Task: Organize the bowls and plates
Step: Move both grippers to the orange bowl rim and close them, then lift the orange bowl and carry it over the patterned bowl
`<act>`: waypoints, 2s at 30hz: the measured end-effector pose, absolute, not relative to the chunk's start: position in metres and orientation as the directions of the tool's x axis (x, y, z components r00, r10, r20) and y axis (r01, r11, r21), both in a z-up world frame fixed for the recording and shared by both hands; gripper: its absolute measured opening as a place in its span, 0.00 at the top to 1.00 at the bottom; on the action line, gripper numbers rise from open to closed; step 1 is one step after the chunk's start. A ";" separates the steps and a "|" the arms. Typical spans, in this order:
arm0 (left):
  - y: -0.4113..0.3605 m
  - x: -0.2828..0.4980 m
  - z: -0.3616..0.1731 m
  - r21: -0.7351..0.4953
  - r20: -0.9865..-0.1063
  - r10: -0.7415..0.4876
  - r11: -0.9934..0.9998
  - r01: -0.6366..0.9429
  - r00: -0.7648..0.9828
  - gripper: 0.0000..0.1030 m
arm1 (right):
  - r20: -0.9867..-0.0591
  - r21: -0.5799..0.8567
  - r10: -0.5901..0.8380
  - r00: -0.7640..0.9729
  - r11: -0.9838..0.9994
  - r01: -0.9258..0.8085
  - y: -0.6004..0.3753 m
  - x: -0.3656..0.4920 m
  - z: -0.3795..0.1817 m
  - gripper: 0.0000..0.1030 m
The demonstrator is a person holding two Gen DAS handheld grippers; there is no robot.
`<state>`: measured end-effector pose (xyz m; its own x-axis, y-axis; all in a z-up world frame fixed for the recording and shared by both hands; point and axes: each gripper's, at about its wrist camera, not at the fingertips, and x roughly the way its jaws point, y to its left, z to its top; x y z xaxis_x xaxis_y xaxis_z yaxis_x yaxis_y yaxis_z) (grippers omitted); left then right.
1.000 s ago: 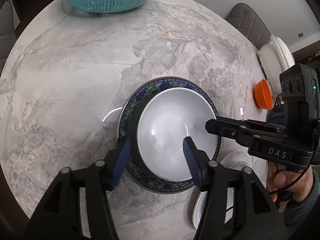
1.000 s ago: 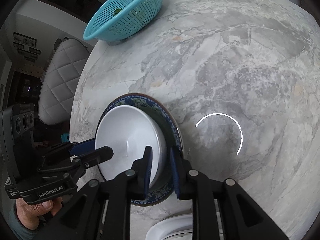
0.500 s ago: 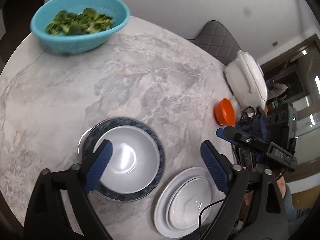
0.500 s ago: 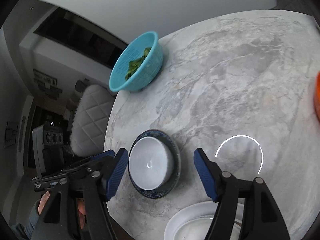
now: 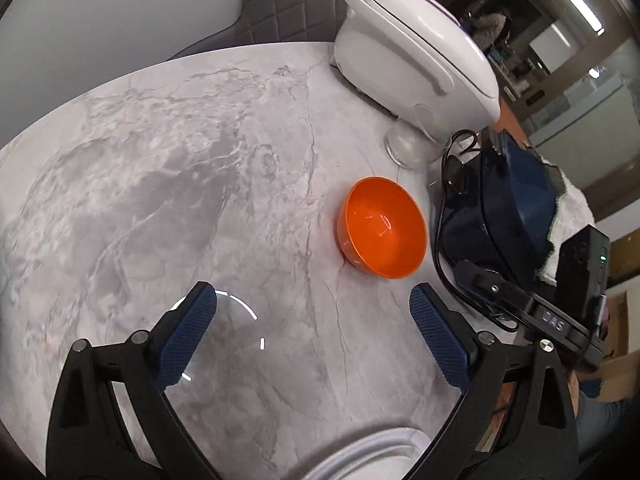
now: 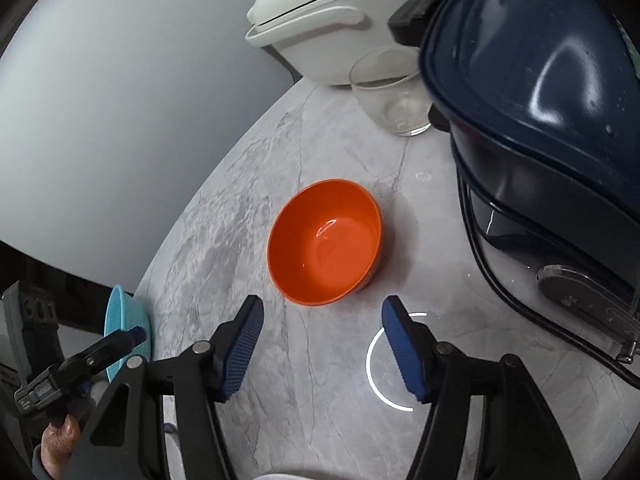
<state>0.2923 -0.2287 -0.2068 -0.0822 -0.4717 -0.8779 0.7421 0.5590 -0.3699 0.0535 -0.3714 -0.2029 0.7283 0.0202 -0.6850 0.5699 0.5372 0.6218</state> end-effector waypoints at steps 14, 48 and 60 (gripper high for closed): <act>-0.336 0.305 -0.280 -0.343 -0.911 -0.365 0.409 0.846 -0.193 0.24 | -0.623 0.760 -0.024 0.782 0.220 0.612 -0.384 0.053 -0.255 0.42; -0.339 0.302 -0.297 -0.295 -0.940 -0.289 0.430 0.853 -0.179 0.90 | -0.613 0.778 -0.006 0.790 0.174 0.604 -0.391 0.068 -0.279 0.81; -0.284 0.309 -0.271 -0.293 -0.940 -0.312 0.525 0.799 -0.140 0.90 | -0.602 0.781 0.068 0.796 0.259 0.568 -0.372 0.082 -0.255 0.81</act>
<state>0.3092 -0.2839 -0.2712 -0.1400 -0.3121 -0.9397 0.7988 0.5252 -0.2934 0.0820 -0.3720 -0.2554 0.7959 0.0684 -0.6016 0.5681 0.2590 0.7811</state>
